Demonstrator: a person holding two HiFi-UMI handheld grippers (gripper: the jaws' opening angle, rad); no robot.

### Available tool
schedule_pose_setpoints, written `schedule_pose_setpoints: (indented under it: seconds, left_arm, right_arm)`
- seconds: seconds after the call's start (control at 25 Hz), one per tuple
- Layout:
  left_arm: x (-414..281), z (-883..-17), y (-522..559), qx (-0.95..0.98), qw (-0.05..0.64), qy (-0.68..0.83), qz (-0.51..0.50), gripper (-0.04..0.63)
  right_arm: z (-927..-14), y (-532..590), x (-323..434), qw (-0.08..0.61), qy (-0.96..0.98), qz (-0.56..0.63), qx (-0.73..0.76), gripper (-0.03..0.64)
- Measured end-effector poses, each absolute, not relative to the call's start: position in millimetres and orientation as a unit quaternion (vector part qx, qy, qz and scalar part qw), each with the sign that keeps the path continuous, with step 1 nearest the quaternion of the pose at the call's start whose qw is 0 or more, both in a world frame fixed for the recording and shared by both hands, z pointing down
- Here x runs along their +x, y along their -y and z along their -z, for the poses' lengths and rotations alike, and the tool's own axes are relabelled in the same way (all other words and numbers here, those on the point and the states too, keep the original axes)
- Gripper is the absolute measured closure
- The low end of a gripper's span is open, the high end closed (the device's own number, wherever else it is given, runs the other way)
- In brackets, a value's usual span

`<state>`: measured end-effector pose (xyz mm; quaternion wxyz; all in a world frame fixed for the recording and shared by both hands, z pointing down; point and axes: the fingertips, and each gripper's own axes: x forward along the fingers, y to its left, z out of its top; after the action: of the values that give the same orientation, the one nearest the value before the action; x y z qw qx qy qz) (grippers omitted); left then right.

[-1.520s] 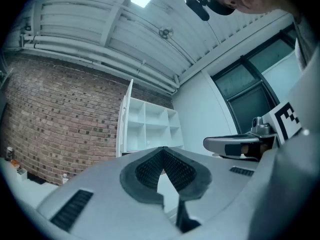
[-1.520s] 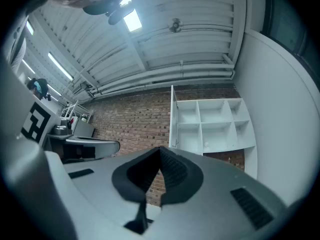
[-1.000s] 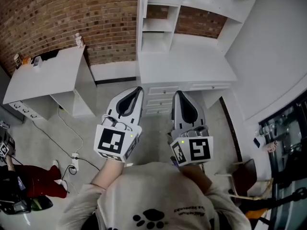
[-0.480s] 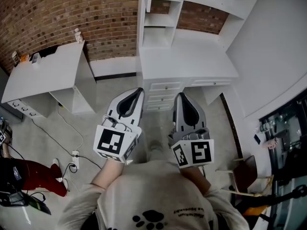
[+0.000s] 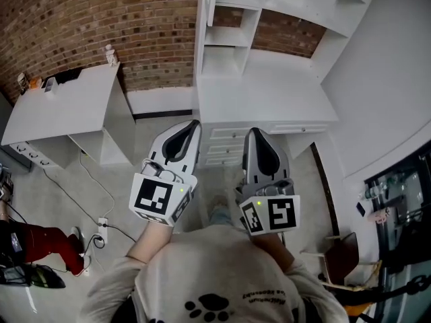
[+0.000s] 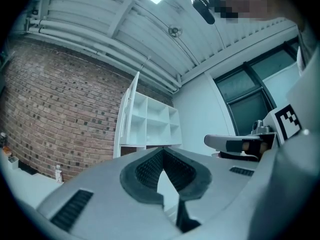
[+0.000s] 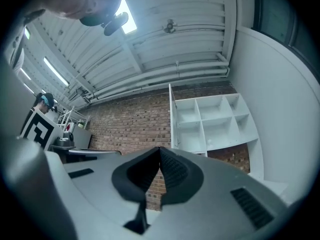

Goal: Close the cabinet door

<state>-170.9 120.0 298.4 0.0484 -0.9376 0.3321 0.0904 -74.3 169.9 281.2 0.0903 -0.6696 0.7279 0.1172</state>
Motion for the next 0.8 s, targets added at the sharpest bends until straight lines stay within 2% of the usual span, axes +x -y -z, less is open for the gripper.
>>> schedule_pose_setpoints:
  seconds: [0.8]
  left_arm:
    - [-86.4, -275.2, 23.1, -0.902, 0.063, -0.419, -0.088, 0.588]
  right_arm:
    - [-263.0, 1.6, 12.2, 0.097, -0.801, -0.104, -0.581, 0.606]
